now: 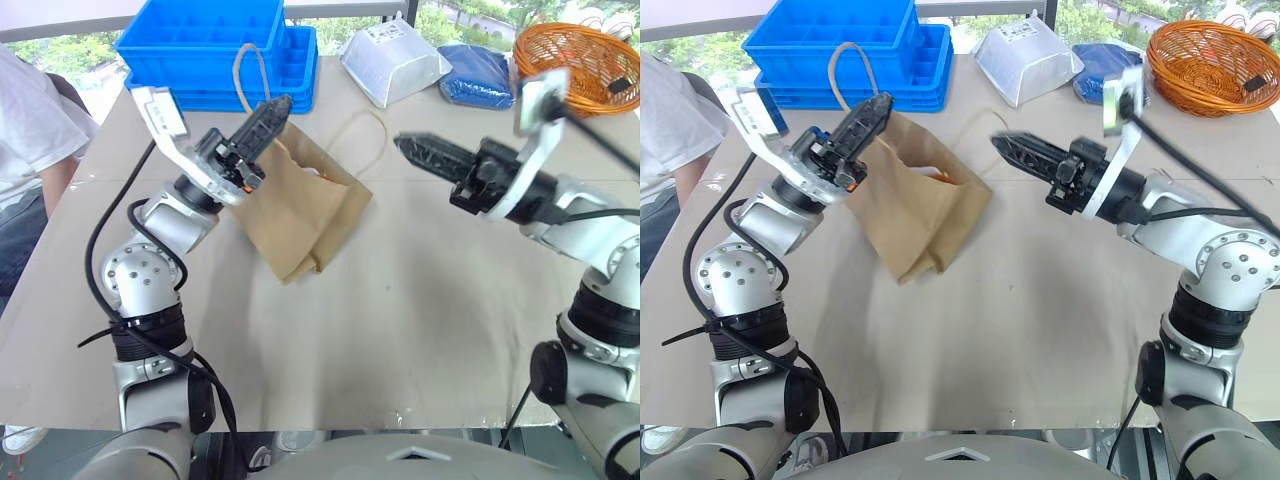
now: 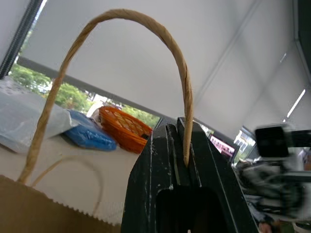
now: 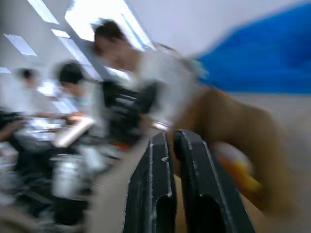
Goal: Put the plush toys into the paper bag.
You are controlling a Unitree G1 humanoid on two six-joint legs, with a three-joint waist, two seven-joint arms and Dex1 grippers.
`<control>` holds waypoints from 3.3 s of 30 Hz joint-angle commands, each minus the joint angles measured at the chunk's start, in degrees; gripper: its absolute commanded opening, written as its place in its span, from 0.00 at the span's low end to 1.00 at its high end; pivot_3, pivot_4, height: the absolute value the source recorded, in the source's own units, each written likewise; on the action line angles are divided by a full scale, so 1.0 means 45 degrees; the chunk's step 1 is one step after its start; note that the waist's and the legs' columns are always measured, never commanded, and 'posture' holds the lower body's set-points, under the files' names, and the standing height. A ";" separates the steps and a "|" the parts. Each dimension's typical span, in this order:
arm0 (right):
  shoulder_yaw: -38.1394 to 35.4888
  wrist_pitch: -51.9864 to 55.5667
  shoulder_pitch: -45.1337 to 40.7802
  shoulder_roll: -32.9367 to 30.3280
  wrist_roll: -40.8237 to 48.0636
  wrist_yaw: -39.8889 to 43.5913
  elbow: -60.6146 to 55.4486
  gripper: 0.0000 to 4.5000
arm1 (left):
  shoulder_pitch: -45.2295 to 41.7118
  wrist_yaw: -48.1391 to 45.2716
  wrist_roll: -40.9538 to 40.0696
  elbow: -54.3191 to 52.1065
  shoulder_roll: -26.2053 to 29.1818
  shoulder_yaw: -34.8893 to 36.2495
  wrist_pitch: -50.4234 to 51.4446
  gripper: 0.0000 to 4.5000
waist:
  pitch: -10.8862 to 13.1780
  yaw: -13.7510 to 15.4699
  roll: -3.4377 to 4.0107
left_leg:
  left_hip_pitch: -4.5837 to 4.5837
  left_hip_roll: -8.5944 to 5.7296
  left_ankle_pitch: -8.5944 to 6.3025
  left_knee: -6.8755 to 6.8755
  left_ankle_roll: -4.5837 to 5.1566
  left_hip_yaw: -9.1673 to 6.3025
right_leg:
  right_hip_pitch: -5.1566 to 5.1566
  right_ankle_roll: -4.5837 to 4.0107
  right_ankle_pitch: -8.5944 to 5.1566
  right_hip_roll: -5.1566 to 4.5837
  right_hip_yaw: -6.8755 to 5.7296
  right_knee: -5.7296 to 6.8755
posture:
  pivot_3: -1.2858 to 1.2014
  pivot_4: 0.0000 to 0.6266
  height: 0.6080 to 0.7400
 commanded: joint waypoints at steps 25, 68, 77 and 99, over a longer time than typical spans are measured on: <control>0.3252 -0.3592 -0.5770 0.2026 -0.7409 0.5164 0.8386 0.50 | 0.3008 0.1014 -0.0698 -0.3939 0.0509 0.0741 -0.0176 0.00 | 0.0001 -0.0192 0.0000 | -0.0017 0.0031 -0.0001 -0.0007 -0.0001 0.0013 | -0.0045 0.0001 0.0002 0.0010 0.0074 0.0000 | 0.52 0.24 1.00; -0.0909 -0.2652 0.1739 -0.7437 0.0412 0.4307 -0.4399 0.74 | -0.4216 -1.0909 0.6754 0.7910 0.4426 -0.1850 -0.1695 0.98 | 0.0017 -0.0286 -0.0007 | -0.0050 0.0077 -0.0077 -0.0003 0.0134 0.0006 | -0.0044 0.0012 -0.0004 0.0037 -0.0008 -0.0039 | 0.52 0.24 1.00; -0.1455 -0.3296 0.1574 -0.7602 0.2737 0.4024 -0.3383 0.74 | -0.0094 -0.8865 0.4730 0.2787 0.4275 -0.0264 0.0428 0.98 | 0.0023 0.0163 -0.0018 | -0.0045 0.0091 -0.0069 0.0025 0.0116 0.0006 | -0.0019 0.0009 -0.0003 -0.0031 0.0003 -0.0054 | 0.52 0.24 1.00; -0.0545 -0.4312 0.4560 -0.7542 -0.1542 0.6302 -0.4315 0.01 | 0.1264 -0.8748 0.4468 0.0175 0.4333 -0.1627 0.0094 1.00 | 0.0017 0.0298 -0.0027 | -0.0011 0.0110 -0.0064 0.0026 0.0105 0.0065 | 0.0009 0.0008 -0.0003 0.0059 0.0033 -0.0100 | 0.52 0.24 1.00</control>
